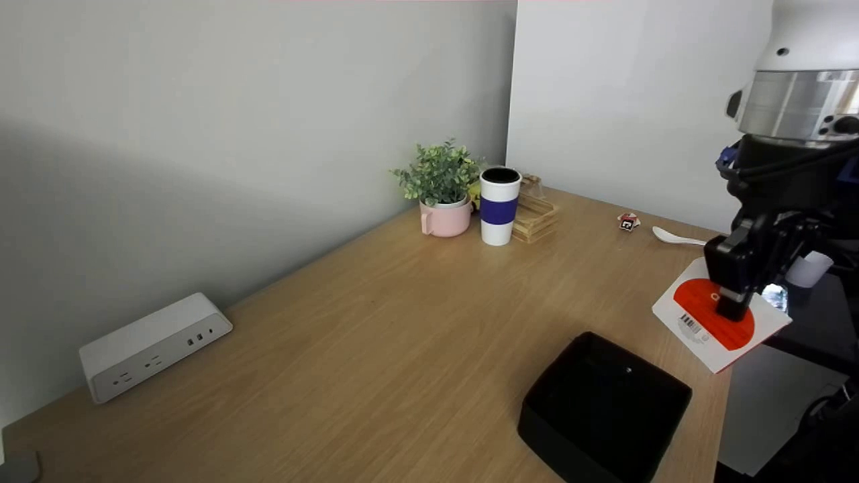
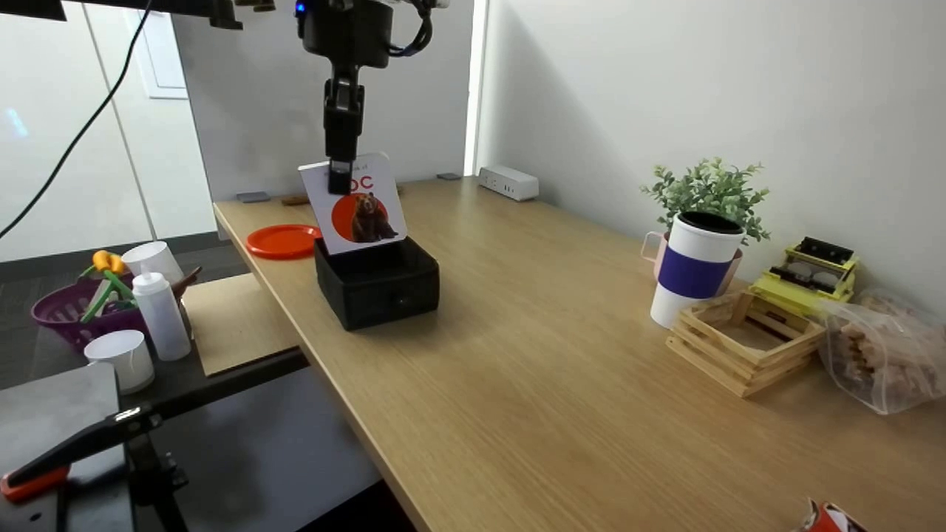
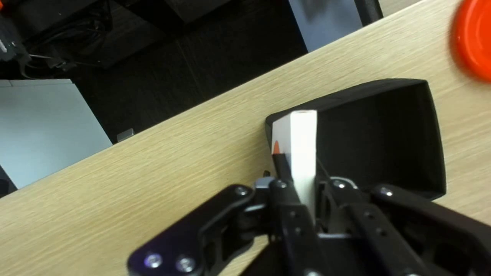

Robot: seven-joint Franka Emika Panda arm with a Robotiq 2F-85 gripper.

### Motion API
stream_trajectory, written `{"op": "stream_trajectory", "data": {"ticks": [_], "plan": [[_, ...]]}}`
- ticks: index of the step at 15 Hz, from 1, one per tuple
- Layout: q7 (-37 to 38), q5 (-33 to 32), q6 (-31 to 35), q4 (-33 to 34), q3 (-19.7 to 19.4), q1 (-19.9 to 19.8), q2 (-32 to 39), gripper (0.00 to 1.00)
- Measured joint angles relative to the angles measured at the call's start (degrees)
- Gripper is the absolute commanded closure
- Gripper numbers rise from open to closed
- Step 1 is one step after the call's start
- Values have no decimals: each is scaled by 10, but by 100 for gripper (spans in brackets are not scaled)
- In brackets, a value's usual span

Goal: Put the alphabet booklet on the table

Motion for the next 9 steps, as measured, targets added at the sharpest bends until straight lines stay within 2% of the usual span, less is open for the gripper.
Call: {"op": "stream_trajectory", "data": {"ticks": [3,9], "plan": [[5,-31,-6,0,0,-1,1,96],[15,-213,-107,4,0,-8,1,96]]}}
